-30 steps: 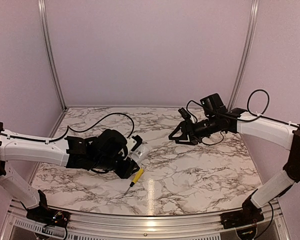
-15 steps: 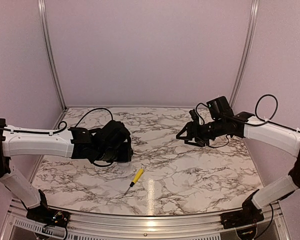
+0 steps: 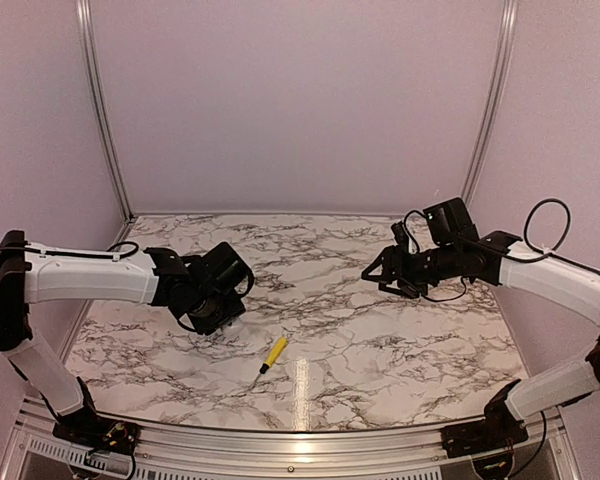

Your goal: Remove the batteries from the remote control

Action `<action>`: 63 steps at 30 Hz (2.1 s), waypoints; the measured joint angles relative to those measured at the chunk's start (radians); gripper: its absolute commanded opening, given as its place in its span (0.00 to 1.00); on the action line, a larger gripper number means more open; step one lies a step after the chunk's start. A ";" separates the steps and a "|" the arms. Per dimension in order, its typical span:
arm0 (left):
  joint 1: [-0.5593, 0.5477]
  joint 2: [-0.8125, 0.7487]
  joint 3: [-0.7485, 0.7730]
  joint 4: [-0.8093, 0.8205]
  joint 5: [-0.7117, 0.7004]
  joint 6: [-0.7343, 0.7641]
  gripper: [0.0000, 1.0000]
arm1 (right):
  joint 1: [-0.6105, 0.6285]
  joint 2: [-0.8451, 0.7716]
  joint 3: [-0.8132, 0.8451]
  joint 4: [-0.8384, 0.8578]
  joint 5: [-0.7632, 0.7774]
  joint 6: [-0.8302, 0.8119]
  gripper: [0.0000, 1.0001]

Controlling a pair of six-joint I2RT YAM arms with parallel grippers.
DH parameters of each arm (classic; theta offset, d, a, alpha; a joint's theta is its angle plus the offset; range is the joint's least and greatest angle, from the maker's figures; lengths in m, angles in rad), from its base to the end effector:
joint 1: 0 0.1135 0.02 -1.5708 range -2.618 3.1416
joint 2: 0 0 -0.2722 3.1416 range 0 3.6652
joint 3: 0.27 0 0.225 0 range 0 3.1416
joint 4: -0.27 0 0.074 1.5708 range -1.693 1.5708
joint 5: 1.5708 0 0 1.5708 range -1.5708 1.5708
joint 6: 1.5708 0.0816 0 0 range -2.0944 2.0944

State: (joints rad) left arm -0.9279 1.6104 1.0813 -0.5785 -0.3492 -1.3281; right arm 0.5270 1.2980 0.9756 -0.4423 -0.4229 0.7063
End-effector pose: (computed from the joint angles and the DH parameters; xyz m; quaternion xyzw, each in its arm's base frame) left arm 0.2115 -0.2359 0.1930 -0.2296 0.9315 -0.1318 0.2496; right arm 0.2238 0.1690 0.2611 -0.0015 0.9031 0.3793 0.2012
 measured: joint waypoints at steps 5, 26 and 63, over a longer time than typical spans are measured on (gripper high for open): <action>0.000 0.039 -0.007 -0.003 0.048 -0.209 0.19 | 0.000 -0.011 -0.005 -0.001 0.010 0.008 0.60; 0.001 0.174 -0.016 -0.009 0.125 -0.529 0.65 | 0.000 -0.068 -0.005 -0.068 0.055 0.000 0.60; -0.043 -0.104 -0.069 0.041 -0.048 0.536 0.77 | 0.000 -0.128 -0.025 -0.134 0.119 -0.070 0.61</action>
State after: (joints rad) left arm -0.9710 1.5066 1.0119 -0.5373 -0.3973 -0.7925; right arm 0.5270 1.1698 0.9504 -0.5766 -0.3038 0.6361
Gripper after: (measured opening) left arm 0.791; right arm 0.610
